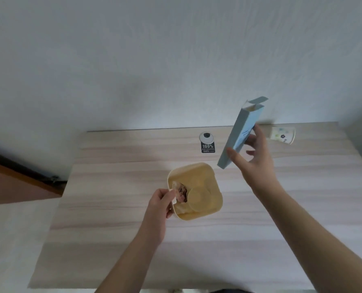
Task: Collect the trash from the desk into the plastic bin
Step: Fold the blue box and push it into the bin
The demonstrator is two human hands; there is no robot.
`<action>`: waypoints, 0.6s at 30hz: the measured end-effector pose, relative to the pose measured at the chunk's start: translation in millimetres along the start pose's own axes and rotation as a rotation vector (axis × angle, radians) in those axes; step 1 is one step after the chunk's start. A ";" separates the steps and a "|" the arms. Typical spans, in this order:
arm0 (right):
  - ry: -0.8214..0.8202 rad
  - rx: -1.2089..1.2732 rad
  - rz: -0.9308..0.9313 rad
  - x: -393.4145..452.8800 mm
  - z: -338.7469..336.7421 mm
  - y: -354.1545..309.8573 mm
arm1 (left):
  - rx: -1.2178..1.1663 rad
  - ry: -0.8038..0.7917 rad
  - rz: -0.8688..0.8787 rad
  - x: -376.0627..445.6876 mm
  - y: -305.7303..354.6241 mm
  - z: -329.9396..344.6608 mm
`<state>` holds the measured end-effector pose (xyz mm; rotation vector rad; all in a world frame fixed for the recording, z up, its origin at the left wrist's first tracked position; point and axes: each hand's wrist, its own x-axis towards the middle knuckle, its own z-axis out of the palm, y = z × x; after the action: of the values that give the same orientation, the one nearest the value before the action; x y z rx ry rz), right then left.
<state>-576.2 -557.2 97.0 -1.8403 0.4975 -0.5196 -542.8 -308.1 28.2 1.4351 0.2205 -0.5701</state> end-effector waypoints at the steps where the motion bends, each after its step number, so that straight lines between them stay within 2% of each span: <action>1: -0.042 0.036 -0.006 -9.7 2.4 -8.7 | 0.003 -0.008 -0.002 -1.4 0.8 -2.8; 6: -0.229 0.196 0.013 -50.6 38.8 -32.0 | 0.035 -0.080 -0.004 -8.6 6.2 -21.1; 11: -0.235 0.179 0.047 -69.2 69.9 -37.6 | 0.039 -0.088 0.009 -10.3 11.8 -37.2; 18: -0.180 0.065 0.038 -76.8 71.2 -48.5 | 0.021 -0.102 -0.017 -9.2 10.3 -46.3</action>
<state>-593.9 -444.3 113.3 -1.7924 0.3886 -0.3364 -536.7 -260.6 34.9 1.4211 0.1462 -0.6596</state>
